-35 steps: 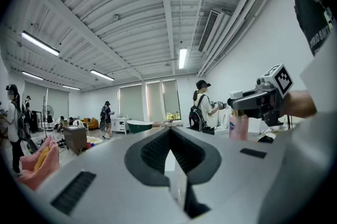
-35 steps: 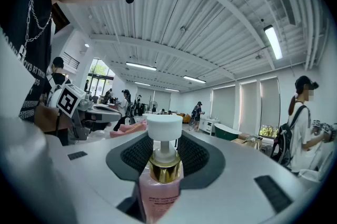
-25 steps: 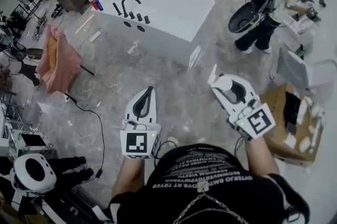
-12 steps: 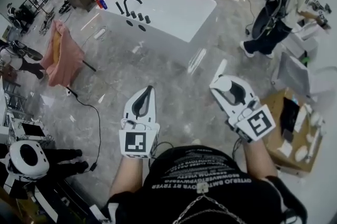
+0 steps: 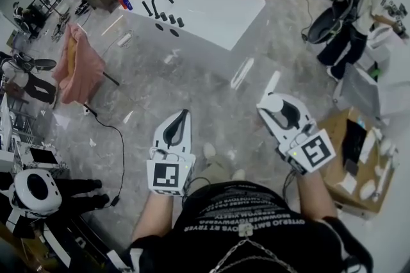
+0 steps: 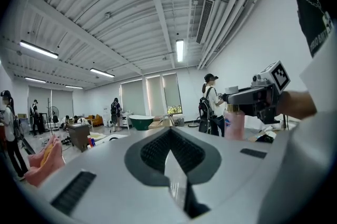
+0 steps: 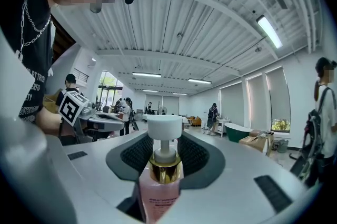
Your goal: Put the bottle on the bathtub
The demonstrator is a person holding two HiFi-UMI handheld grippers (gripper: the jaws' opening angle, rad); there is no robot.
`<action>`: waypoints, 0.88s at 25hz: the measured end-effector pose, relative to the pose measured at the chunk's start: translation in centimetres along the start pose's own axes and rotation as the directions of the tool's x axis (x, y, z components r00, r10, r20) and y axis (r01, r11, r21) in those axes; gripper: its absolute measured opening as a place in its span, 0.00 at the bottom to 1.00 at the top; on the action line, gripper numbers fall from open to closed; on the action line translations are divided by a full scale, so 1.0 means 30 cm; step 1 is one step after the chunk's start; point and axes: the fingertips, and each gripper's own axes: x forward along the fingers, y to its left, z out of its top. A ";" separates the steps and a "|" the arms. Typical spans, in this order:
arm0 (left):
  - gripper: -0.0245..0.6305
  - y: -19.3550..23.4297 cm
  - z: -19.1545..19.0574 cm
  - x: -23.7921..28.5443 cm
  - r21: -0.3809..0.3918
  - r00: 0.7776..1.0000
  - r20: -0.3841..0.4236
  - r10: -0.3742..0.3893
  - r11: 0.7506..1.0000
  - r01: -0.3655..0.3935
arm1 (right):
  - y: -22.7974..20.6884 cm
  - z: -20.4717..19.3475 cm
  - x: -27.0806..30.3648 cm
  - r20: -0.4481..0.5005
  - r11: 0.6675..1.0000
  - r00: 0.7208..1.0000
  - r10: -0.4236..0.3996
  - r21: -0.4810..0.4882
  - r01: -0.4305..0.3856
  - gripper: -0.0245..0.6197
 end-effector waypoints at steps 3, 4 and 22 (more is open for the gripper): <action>0.04 0.000 -0.012 0.026 -0.002 1.000 -0.013 -0.014 1.000 0.014 | -0.014 -0.008 0.019 -0.010 1.000 1.000 -0.001 0.011 0.001 0.26; 0.04 0.005 -0.016 0.039 -0.002 1.000 -0.016 -0.018 1.000 0.018 | -0.020 -0.010 0.031 -0.012 1.000 1.000 0.001 0.011 -0.001 0.26; 0.04 0.228 0.027 0.295 0.005 0.998 0.026 -0.062 0.998 0.061 | -0.137 0.025 0.304 -0.020 0.999 1.000 -0.010 -0.036 0.009 0.26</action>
